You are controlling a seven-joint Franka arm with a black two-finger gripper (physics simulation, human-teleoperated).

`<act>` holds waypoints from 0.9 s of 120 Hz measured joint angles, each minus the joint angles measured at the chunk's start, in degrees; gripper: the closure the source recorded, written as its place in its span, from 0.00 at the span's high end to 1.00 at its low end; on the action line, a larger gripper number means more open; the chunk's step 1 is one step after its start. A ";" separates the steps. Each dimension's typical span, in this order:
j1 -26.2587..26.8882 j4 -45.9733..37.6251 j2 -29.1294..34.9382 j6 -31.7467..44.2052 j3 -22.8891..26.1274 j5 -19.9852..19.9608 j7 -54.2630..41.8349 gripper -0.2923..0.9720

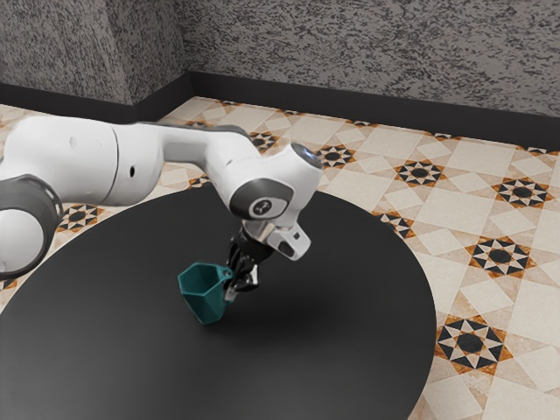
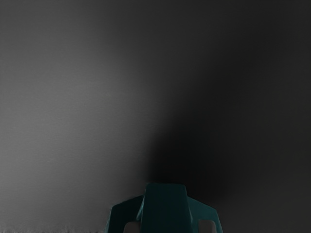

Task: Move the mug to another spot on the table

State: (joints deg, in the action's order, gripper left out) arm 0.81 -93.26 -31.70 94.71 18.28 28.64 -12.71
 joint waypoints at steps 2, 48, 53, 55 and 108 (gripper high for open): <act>-0.01 -0.07 0.00 0.00 0.00 -0.01 0.13 0.19; -0.03 -0.42 -0.31 -0.12 0.01 -1.13 2.23 0.49; -0.06 -0.44 -0.32 -0.14 0.01 -1.38 2.38 0.54; -0.06 -0.44 -0.33 -0.15 0.00 -1.47 2.43 0.55; -0.44 0.00 -0.03 -0.07 -0.08 -2.73 3.41 0.74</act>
State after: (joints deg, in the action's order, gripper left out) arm 0.37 -93.26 -31.74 94.64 18.21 25.91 -9.31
